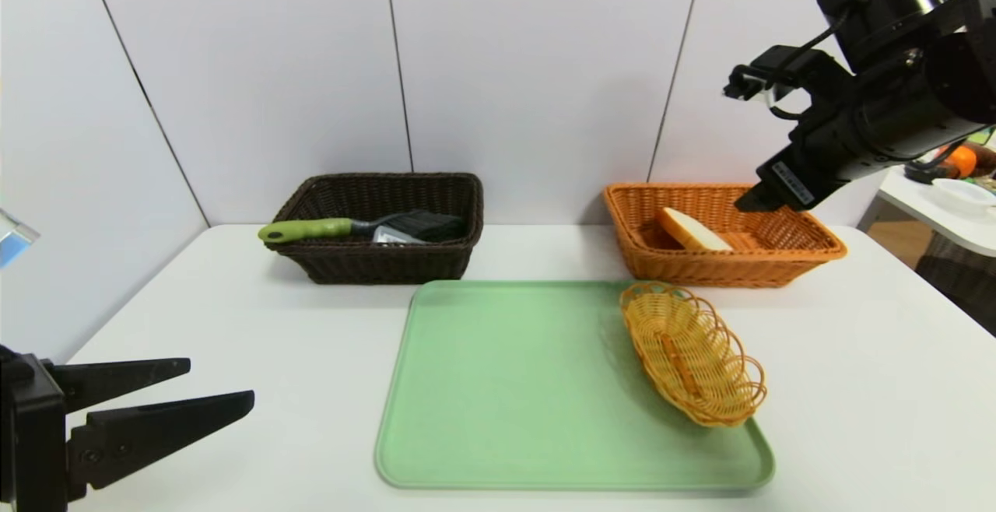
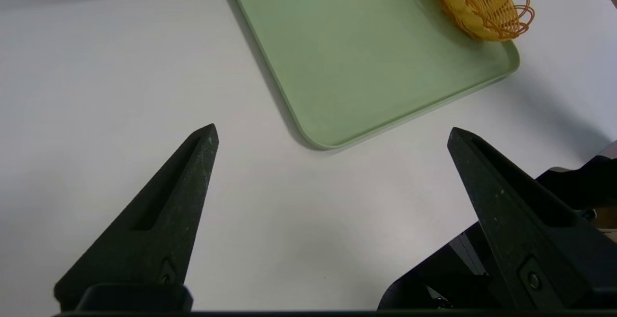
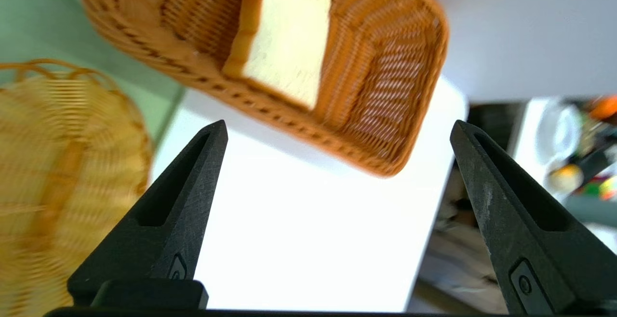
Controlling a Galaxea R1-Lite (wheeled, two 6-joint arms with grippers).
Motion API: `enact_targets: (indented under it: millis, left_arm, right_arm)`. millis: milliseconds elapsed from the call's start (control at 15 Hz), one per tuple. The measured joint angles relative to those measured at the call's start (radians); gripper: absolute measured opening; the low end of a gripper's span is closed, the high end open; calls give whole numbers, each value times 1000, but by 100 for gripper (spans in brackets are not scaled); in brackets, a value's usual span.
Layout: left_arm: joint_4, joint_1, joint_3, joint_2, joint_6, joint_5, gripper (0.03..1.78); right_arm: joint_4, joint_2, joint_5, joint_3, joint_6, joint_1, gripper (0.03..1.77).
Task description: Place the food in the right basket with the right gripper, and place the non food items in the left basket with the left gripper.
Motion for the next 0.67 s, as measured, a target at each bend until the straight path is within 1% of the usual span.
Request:
enact_targets:
  millis: [133, 200, 333, 400, 467, 533, 667]
  left_arm:
    - [2, 0, -41, 23, 0, 17, 169]
    - [5, 0, -62, 33, 0, 39, 169]
    - [25, 0, -97, 46, 0, 103, 169]
    - [45, 0, -112, 50, 3, 138, 169]
    - [65, 0, -124, 51, 6, 164, 169]
    - [75, 0, -131, 51, 8, 185, 169]
    - [78, 0, -136, 48, 8, 213, 169]
  right_arm:
    - [20, -64, 0, 58, 186, 11, 163]
    - [22, -99, -1, 95, 274, 14, 164]
    - [23, -176, -3, 184, 443, 16, 165]
    - [23, -216, -4, 233, 507, 17, 166]
    - [20, -261, -4, 285, 556, 17, 167]
    - [16, -306, -4, 331, 577, 17, 167]
    - [-1, -395, -3, 419, 590, 15, 168]
